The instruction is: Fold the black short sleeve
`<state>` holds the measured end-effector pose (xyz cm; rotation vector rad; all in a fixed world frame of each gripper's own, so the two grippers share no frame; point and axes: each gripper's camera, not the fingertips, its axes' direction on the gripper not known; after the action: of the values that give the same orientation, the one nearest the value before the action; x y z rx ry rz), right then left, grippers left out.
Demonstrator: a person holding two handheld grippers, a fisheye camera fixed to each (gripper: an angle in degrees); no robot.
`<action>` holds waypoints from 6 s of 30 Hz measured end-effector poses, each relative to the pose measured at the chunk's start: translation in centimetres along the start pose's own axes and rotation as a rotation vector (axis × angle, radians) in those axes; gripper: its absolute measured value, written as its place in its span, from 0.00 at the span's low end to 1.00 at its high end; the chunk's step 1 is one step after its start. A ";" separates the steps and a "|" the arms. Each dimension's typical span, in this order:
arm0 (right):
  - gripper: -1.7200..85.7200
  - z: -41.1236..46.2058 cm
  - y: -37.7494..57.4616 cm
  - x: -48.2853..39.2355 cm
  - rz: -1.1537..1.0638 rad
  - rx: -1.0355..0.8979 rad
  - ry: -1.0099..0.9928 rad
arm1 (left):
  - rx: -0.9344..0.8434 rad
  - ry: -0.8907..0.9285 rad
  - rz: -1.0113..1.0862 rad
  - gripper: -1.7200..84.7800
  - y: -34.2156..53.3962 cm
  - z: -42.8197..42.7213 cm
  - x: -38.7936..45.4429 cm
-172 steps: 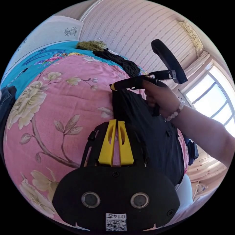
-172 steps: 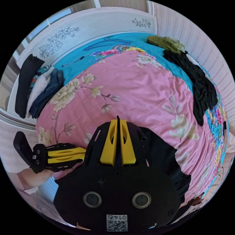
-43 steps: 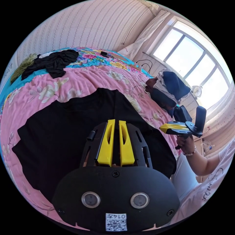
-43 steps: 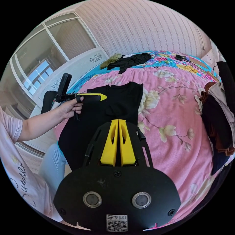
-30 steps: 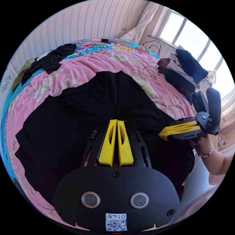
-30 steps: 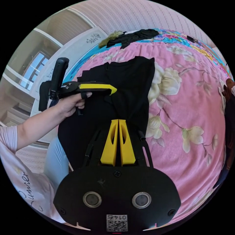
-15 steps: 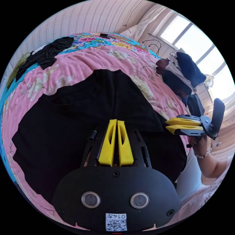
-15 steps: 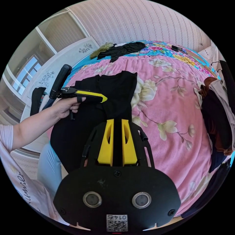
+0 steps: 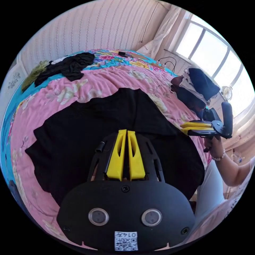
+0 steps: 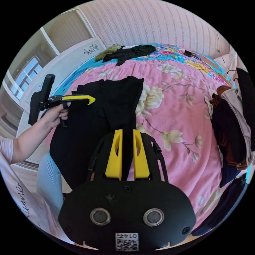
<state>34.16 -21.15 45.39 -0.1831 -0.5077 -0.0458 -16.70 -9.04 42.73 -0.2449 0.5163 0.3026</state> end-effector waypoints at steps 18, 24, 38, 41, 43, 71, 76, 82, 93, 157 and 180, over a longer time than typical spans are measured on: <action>0.09 17.6 -23.7 -26.6 -0.478 -0.200 -0.284 | 0.104 -0.094 -0.502 0.08 12.8 -8.3 -17.5; 0.06 22.5 -25.4 -27.4 -0.373 -0.286 -0.164 | 0.111 -0.058 -0.498 0.05 13.9 -9.4 -18.8; 0.01 14.5 -26.0 -18.2 -0.239 -0.109 -0.411 | 0.163 -0.162 -0.264 0.01 13.8 -14.2 -16.4; 0.01 12.1 -24.4 -15.5 -0.208 -0.060 -0.419 | 0.212 -0.138 -0.144 0.01 13.4 -14.9 -14.9; 0.02 10.5 -23.1 -13.1 -0.156 -0.016 -0.428 | 0.233 -0.114 -0.083 0.02 13.3 -14.8 -14.2; 0.04 3.6 -12.0 11.0 0.161 -0.122 -0.051 | -0.029 0.151 -0.332 0.01 2.5 -5.0 -23.9; 0.03 -0.3 -11.0 13.2 0.179 -0.019 -0.067 | 0.104 0.117 -0.327 0.01 1.0 -7.7 -22.7; 0.03 -7.4 -5.2 12.9 0.143 0.118 -0.205 | 0.172 0.158 -0.143 0.01 4.9 -13.3 -17.9; 0.03 -12.8 17.1 6.2 0.140 0.034 -0.302 | 0.020 0.231 -0.057 0.01 23.4 -17.4 -6.4; 0.02 6.5 14.8 -11.6 -0.178 -0.391 0.012 | -0.182 0.085 0.365 0.01 30.1 0.0 27.4; 0.12 -3.0 38.4 0.4 0.392 -0.138 -0.182 | -0.137 0.205 0.283 0.12 7.8 6.3 28.8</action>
<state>39.36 16.00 36.80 -0.4218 -0.6431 0.3219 7.31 6.47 31.99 -0.3386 0.7356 0.5937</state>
